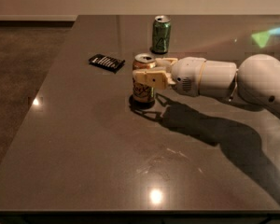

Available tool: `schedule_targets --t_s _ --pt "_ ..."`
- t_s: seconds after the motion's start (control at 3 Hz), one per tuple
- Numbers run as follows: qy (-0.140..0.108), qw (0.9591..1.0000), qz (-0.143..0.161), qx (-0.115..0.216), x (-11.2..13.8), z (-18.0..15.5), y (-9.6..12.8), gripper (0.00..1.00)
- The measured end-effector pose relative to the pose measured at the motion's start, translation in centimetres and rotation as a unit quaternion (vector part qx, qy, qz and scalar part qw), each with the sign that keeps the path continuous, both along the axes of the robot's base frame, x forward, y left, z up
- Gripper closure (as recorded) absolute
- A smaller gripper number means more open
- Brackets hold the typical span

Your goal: Place orange can upright

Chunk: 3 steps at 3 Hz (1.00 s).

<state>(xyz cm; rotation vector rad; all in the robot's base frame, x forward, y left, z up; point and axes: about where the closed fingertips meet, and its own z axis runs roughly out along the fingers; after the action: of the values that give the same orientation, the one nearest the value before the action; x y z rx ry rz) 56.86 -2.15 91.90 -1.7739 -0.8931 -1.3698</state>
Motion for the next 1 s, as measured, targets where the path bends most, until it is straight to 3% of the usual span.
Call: schedule_targets --t_s 0.67,1.0 --pt "-0.019 0.9994 -0.017 0.024 0.08 -0.33 -0.36 0.34" --pt "-0.016 0.9994 -0.016 0.025 0.05 -0.28 -0.14 0.1"
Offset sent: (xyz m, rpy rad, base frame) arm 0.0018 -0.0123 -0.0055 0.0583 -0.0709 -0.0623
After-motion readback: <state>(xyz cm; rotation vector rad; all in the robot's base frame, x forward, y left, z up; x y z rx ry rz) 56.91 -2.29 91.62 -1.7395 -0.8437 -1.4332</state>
